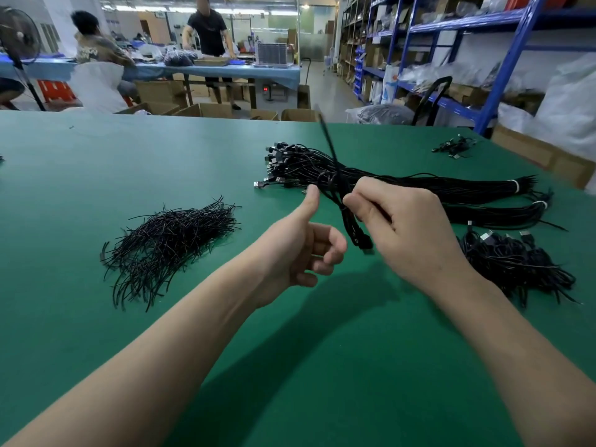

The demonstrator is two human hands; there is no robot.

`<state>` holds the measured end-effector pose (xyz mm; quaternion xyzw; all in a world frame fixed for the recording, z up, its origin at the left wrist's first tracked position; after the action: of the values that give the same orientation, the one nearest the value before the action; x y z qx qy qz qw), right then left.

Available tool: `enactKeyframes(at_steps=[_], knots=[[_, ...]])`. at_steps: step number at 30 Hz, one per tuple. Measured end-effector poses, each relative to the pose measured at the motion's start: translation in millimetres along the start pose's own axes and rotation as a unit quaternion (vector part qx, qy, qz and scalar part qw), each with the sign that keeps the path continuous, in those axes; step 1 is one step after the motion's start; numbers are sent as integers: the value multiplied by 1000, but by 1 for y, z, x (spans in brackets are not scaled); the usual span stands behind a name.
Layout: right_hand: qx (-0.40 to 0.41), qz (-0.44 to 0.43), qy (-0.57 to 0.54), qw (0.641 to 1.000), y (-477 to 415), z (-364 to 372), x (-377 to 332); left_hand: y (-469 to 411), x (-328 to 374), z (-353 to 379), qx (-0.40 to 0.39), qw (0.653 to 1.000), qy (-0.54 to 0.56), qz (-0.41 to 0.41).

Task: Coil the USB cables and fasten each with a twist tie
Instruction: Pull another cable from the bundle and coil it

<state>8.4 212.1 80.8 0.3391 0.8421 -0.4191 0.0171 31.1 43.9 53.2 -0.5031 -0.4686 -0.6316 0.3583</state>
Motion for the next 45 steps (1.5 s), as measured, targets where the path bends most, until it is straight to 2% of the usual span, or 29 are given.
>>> enactKeyframes(at_steps=[2,5,8,10,13,15,18,21,22,23,24,27,29,32,38,41,43,45], knots=[[-10,-29,64,998,0,0,-1,1,0,-2,-18,999,-25,-25],[-19,-46,56,997,1,2,-1,5,5,-8,-51,997,51,-30],[-39,-19,-65,997,2,3,2,10,8,-10,-67,995,76,8],[-54,18,-169,984,2,2,4,11,12,-10,-49,997,53,39],[-102,87,-270,953,-1,1,9,14,18,-6,24,995,-41,90],[-114,140,-310,934,1,1,12,17,21,0,67,980,-125,138],[-114,230,-377,890,10,3,14,20,21,9,133,931,-253,229],[-107,324,-434,834,17,7,14,18,18,14,217,822,-430,304],[-102,350,-443,819,20,8,14,17,16,15,239,794,-466,310],[-96,366,-441,814,23,8,12,16,14,16,247,786,-477,307],[-91,370,-416,826,26,9,11,14,11,16,240,801,-462,296],[-77,295,-194,932,37,7,8,7,0,16,191,904,-317,215],[-63,263,-125,955,44,4,6,3,-8,16,168,939,-245,172],[-78,245,-90,962,49,6,2,0,-19,19,127,962,-206,128],[-98,271,-12,958,49,1,16,-3,-29,20,8,995,-80,63],[-77,287,83,951,49,1,30,-4,-29,19,27,985,-164,48],[-63,274,195,940,49,0,40,-4,-28,18,40,977,-200,57],[-83,240,315,914,48,0,52,-3,-27,18,42,977,-202,63]])
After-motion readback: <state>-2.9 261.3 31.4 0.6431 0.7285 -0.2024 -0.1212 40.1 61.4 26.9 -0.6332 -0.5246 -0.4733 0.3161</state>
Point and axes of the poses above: each hand's wrist, its own y-axis away from the middle knuckle, its own z-axis out of the palm, x = y × z, the point moved 1 cm from there along -y, towards the middle knuckle, and after that the axes turned 2 degrees about -y, right-handed, at the moved point
